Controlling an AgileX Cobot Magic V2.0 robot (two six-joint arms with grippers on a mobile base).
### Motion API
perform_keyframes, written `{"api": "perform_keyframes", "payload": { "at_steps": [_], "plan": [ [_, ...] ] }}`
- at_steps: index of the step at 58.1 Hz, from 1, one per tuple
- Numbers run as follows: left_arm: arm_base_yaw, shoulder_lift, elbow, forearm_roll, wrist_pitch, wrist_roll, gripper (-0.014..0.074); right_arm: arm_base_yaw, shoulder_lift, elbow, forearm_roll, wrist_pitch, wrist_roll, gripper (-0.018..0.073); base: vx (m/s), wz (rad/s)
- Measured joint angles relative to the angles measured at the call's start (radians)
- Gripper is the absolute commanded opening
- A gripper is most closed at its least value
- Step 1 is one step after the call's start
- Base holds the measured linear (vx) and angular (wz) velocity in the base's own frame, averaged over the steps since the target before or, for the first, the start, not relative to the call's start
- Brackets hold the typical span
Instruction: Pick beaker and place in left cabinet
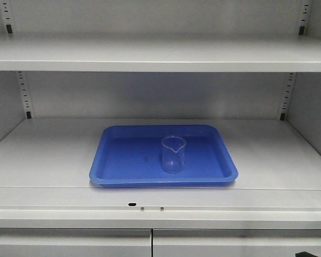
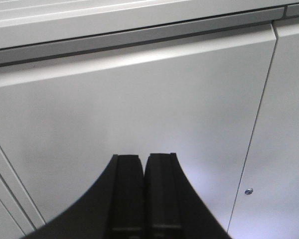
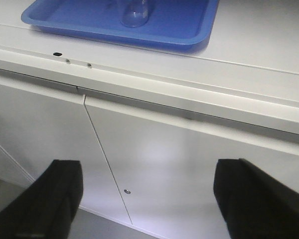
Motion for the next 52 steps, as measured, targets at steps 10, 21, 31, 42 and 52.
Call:
{"api": "perform_keyframes", "payload": {
  "at_steps": [10, 21, 31, 42, 52],
  "plan": [
    [0.000, 0.000, 0.000, 0.000, 0.000, 0.000, -0.0006, 0.000, -0.001, 0.001, 0.000, 0.002, 0.000, 0.0581, 0.00, 0.00],
    [0.000, 0.000, 0.000, 0.000, 0.000, 0.000, -0.0006, 0.000, -0.001, 0.001, 0.000, 0.003, 0.000, 0.0581, 0.00, 0.00],
    [0.000, 0.000, 0.000, 0.000, 0.000, 0.000, -0.0006, 0.000, -0.005, 0.006, -0.024, 0.014, 0.000, 0.0580, 0.00, 0.00],
    [0.000, 0.000, 0.000, 0.000, 0.000, 0.000, -0.0006, -0.081, -0.081, 0.093, -0.019, -0.014, -0.003, 0.0526, 0.00, 0.00],
    [0.000, 0.000, 0.000, 0.000, 0.000, 0.000, -0.0006, -0.242, -0.185, 0.240, 0.024, -0.146, -0.011, 0.0397, 0.00, 0.00]
  ]
}}
